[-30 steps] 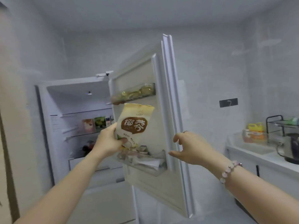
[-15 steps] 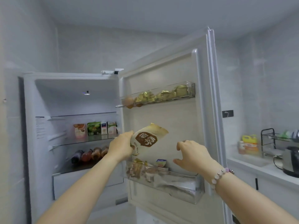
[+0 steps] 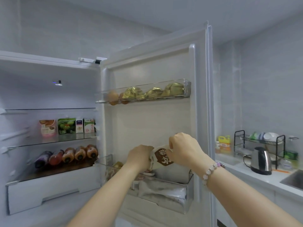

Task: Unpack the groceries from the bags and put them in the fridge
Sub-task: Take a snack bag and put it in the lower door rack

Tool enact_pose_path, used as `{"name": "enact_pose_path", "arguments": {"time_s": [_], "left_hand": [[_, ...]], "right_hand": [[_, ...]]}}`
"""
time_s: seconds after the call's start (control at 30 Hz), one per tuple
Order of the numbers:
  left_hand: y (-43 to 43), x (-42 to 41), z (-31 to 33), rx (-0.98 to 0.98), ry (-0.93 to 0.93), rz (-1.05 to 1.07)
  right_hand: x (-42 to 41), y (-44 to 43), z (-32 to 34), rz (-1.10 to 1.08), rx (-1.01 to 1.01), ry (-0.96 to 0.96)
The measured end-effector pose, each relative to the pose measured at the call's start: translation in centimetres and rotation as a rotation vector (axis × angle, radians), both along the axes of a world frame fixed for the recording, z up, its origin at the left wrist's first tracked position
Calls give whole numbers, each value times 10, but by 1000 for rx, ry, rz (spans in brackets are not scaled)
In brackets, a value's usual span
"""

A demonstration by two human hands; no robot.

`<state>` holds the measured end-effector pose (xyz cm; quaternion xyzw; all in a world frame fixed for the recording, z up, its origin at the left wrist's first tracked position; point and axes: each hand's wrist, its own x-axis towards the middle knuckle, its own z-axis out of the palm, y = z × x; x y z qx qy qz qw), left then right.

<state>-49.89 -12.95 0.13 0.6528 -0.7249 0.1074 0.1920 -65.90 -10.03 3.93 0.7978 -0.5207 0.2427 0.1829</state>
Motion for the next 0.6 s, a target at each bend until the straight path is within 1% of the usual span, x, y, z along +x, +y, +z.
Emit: {"name": "enact_pose_path", "arguments": {"time_s": [0.1, 0.17, 0.33, 0.43, 0.53, 0.6], "left_hand": [[-5, -5, -4, 24, -37, -22], [-5, -10, -8, 62, -31, -65], [-9, -9, -13, 109, 66, -118], [-6, -1, -13, 210, 138, -154], [-2, 6, -10, 288, 145, -166], [-2, 8, -8, 348, 121, -147]], "right_hand": [[2, -2, 3, 50, -57, -65], [3, -5, -2, 62, -48, -64], [7, -19, -28, 84, 46, -32], [10, -24, -47, 78, 133, -18], [11, -27, -63, 72, 230, -17], [7, -27, -68, 94, 300, -63]]}}
